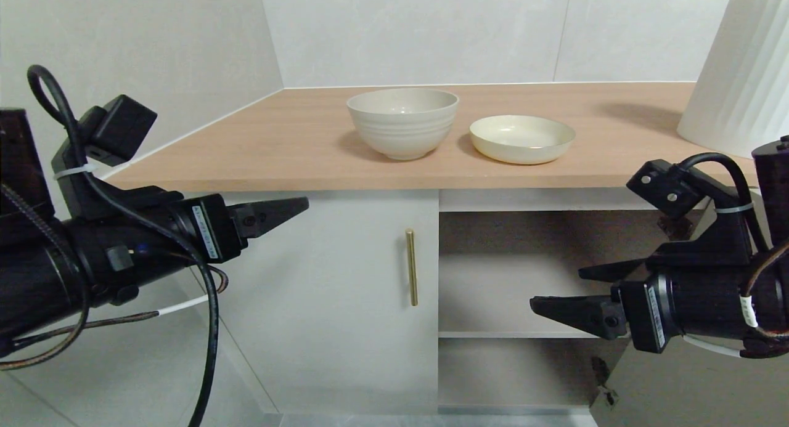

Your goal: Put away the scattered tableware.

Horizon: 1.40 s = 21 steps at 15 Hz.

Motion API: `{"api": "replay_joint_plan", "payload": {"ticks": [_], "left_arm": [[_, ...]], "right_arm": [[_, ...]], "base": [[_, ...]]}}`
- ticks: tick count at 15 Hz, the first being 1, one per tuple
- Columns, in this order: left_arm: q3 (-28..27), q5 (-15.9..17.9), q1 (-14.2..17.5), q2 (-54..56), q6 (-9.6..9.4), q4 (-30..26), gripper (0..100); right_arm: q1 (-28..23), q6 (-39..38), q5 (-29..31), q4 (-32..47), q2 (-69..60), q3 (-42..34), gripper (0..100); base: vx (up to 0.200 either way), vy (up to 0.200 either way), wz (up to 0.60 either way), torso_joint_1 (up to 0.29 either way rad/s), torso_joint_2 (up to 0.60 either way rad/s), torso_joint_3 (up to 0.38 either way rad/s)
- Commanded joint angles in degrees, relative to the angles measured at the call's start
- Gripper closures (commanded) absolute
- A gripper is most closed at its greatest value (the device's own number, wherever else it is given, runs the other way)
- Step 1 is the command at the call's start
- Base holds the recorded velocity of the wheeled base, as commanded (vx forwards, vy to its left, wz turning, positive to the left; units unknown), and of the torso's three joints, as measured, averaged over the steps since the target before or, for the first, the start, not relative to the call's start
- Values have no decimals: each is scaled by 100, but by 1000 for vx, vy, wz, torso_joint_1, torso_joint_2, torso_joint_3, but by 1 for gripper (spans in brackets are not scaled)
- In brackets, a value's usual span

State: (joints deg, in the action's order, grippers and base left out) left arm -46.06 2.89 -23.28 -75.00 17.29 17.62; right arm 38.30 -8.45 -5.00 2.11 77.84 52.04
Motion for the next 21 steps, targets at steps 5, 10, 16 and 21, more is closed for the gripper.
{"api": "replay_joint_plan", "payload": {"ticks": [5, 10, 16, 21], "left_arm": [[0, 1, -1, -85, 3, 5, 0], [9, 1, 8, -173, 12, 5, 0], [9, -8, 87, -296, 12, 23, 0], [-61, 10, 158, -428, 12, 49, 0]], "right_arm": [[-7, 1, 8, 0, -14, 8, 0], [-95, 10, -1, 0, 3, 8, 0], [-156, 10, -10, -9, 56, 17, 0], [-253, 19, 8, -395, 285, 96, 0]], "base": [[0, 0, 0, 41, -164, -158], [0, 0, 0, 131, -487, -306], [0, 0, 0, 178, -481, -297], [0, 0, 0, 203, -488, -289]]}}
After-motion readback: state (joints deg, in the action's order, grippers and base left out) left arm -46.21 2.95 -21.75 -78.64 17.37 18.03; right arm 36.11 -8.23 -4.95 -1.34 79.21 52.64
